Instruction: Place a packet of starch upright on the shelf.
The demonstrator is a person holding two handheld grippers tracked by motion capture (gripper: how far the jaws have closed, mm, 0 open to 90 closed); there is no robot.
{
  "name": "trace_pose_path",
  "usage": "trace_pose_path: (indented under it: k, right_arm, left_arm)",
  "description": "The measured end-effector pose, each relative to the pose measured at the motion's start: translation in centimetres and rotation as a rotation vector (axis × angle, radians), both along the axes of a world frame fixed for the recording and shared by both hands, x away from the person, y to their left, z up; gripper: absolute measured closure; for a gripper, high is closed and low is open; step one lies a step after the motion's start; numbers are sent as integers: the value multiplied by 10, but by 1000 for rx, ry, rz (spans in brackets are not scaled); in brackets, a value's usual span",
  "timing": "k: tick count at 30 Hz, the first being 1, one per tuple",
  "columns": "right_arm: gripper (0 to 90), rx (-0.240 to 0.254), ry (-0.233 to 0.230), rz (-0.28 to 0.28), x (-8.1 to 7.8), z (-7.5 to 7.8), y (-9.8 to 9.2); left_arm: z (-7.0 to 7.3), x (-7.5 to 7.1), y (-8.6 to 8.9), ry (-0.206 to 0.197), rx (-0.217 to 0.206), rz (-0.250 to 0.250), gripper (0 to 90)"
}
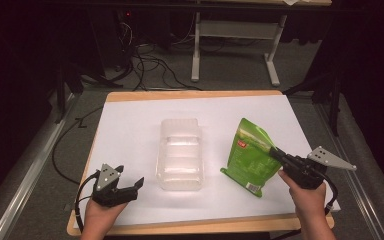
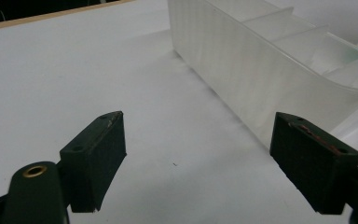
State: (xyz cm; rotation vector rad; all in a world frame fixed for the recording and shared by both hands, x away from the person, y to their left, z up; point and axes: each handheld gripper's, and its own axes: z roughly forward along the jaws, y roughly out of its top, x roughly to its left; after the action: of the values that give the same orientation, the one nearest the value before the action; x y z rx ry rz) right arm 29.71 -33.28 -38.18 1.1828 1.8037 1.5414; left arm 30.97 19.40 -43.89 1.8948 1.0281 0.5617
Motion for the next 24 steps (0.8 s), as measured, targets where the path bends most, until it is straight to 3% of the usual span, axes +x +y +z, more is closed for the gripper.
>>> trace_pose_path:
  k: [3, 5, 9, 11, 13, 14, 16, 21, 24]
  right_arm:
    - [900, -9, -28, -18, -2, 5, 2]
    - [900, -46, -59, -43, -2, 9, 5]
    - [900, -59, -135, -130, -5, 15, 5]
    - [900, -63, -149, -154, -6, 16, 2]
    - [900, -64, -142, -156, -6, 14, 2]
    - [899, -78, -106, -164, -3, 7, 3]
    - [895, -80, -90, -171, -1, 1, 3]
    - [867, -50, -91, -167, -1, -2, -1]
    - [752, -19, -61, -139, 3, -6, -5]
  left_arm:
    - [0, 1, 0, 0, 0, 1, 188]
    - [0, 1, 0, -2, 3, 2, 188]
    - [1, 0, 1, -5, 4, 2, 188]
    - [1, 0, 1, -6, 5, 0, 188]
    - [1, 1, 0, -7, 4, -2, 188]
    - [1, 1, 0, -7, 3, -4, 188]
    - [1, 0, 0, -7, 3, -7, 189]
    - [1, 0, 1, -5, 0, -10, 189]
    - [1, 0, 0, -4, -2, -9, 190]
